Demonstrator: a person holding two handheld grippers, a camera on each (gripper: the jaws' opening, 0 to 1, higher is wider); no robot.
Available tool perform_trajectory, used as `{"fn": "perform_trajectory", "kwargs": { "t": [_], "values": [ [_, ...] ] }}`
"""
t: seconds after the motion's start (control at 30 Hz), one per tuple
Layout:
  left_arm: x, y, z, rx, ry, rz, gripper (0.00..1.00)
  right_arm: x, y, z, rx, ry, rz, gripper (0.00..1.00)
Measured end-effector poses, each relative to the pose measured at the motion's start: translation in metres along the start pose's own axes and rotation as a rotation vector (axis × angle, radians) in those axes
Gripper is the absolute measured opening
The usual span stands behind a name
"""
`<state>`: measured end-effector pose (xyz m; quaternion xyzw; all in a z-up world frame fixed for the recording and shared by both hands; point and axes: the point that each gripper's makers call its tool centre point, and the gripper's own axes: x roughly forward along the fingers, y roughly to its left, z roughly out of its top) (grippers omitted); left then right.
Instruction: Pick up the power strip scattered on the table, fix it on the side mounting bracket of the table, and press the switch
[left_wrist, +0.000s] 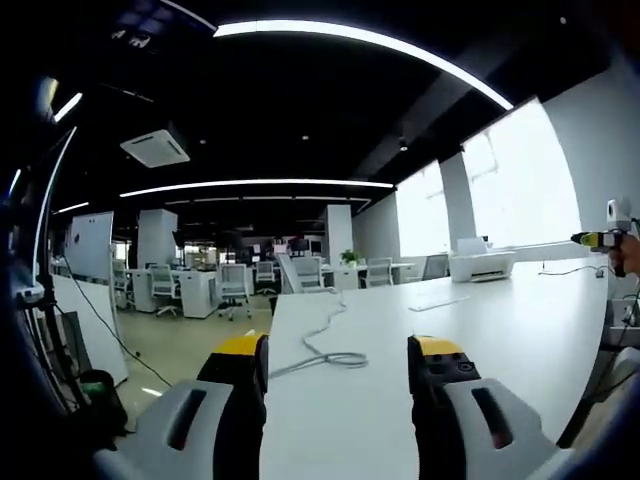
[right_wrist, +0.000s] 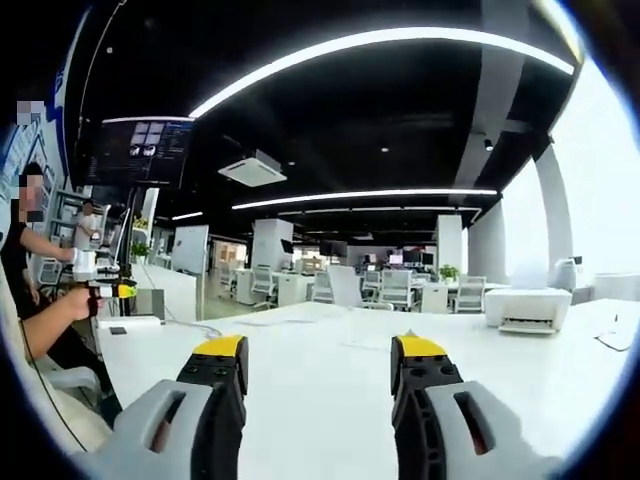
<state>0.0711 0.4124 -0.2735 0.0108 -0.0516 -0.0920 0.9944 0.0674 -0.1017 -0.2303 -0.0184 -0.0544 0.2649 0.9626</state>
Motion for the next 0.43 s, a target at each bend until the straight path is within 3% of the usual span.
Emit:
{"fn": "perform_trajectory", "kwargs": {
  "t": [0.43],
  "values": [
    [-0.0042, 0.0065, -0.0008, -0.001, 0.003, 0.013, 0.61, 0.001, 0.0032, -0.0025, -0.002, 0.001, 0.007, 0.57]
  ]
}}
